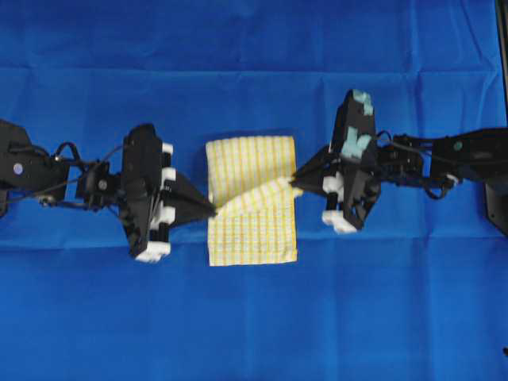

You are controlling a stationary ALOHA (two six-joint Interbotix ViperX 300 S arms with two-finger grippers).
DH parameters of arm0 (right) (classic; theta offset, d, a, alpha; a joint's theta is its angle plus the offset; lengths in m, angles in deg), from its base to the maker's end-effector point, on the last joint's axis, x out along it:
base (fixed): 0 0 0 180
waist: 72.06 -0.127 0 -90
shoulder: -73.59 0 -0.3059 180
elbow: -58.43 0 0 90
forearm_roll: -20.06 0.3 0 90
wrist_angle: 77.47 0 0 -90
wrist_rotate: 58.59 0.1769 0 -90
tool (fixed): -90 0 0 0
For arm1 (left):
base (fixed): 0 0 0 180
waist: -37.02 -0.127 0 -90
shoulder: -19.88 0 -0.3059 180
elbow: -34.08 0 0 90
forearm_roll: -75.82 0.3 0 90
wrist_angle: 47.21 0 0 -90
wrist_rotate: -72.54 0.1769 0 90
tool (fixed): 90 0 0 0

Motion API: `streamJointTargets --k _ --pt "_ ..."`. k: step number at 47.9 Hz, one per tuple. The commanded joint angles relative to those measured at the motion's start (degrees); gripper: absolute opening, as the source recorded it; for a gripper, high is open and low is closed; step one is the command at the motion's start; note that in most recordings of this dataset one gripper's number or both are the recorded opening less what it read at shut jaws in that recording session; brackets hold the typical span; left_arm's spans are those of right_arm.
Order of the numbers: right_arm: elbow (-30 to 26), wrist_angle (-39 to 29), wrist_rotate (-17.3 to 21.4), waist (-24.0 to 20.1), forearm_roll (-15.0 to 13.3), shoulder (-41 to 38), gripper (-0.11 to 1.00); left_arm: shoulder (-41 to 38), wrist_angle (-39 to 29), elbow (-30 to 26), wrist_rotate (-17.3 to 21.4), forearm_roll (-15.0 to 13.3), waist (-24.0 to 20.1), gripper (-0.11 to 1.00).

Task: Fold the yellow towel.
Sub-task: 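Pull the top end down over the bottom half, folding strip in half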

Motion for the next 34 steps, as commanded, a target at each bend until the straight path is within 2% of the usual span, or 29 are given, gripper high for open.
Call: streamJointTargets --k 1,34 --pt "-0.18 0.53 0.00 -1.58 1.32 0.88 0.05 0.26 0.18 -0.53 -0.09 0.09 1.93 0.03" --pt "-2.55 0.62 0.00 -5.01 1.85 -3.78 0.05 -4.48 0.18 -1.85 0.00 0.09 2.46 0.03"
